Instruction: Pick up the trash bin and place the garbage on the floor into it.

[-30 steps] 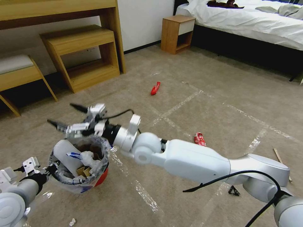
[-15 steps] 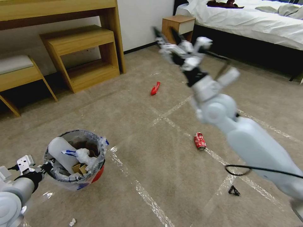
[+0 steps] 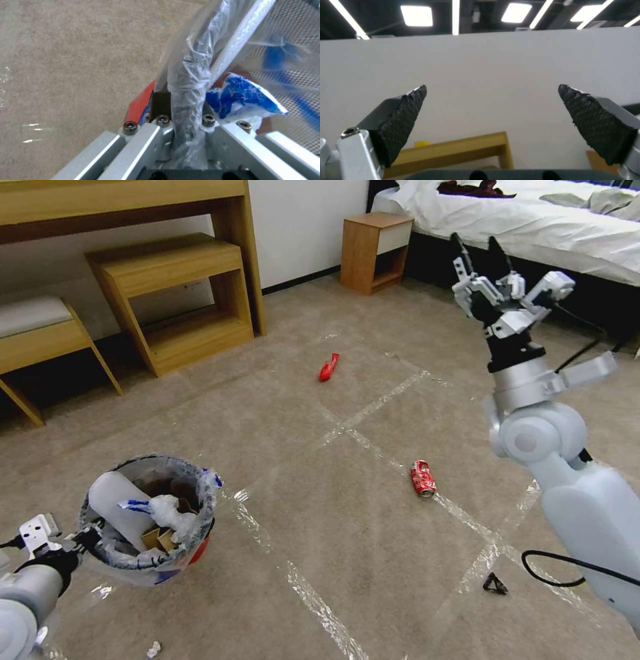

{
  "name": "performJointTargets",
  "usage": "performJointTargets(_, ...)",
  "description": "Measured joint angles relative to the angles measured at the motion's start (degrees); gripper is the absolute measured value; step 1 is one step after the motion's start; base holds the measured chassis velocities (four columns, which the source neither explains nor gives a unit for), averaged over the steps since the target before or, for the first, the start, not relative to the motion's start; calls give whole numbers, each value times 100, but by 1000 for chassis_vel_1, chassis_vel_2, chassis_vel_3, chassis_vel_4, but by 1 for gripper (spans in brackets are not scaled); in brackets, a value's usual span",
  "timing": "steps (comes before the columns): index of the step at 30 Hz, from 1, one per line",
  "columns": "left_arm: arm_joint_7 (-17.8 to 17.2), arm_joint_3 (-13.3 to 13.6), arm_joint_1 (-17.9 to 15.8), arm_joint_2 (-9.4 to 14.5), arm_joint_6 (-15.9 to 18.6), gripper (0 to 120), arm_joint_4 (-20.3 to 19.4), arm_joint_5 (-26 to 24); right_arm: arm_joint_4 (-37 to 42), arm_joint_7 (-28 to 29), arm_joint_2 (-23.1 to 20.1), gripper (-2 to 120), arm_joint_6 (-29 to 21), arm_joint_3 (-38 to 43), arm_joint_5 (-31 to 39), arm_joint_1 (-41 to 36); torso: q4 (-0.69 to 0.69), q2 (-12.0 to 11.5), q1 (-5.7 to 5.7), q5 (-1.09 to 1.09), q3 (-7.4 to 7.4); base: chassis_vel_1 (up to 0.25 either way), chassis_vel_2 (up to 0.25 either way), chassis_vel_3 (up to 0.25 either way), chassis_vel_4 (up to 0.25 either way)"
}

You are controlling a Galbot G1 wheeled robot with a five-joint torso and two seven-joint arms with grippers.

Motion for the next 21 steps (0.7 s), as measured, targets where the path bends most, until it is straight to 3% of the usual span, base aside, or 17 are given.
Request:
performJointTargets(14,34,1,78,-143,-31,1,-66,133,517,-33,208,100,237,1260,-431,-2003,1,0,0,-1,-1,0,0,0,0)
performJointTargets(18,51,48,68,-172,-37,1,-34,171,565,322,299,99,182,1648,-557,-2841,-1,0,0,0,0,0,0,0,0)
performJointTargets(21,62,99,38,-196,-41,1,35,190,475,1246,387,96,-257,1849,-593,-3524,-2,1,0,0,0,0,0,0,0)
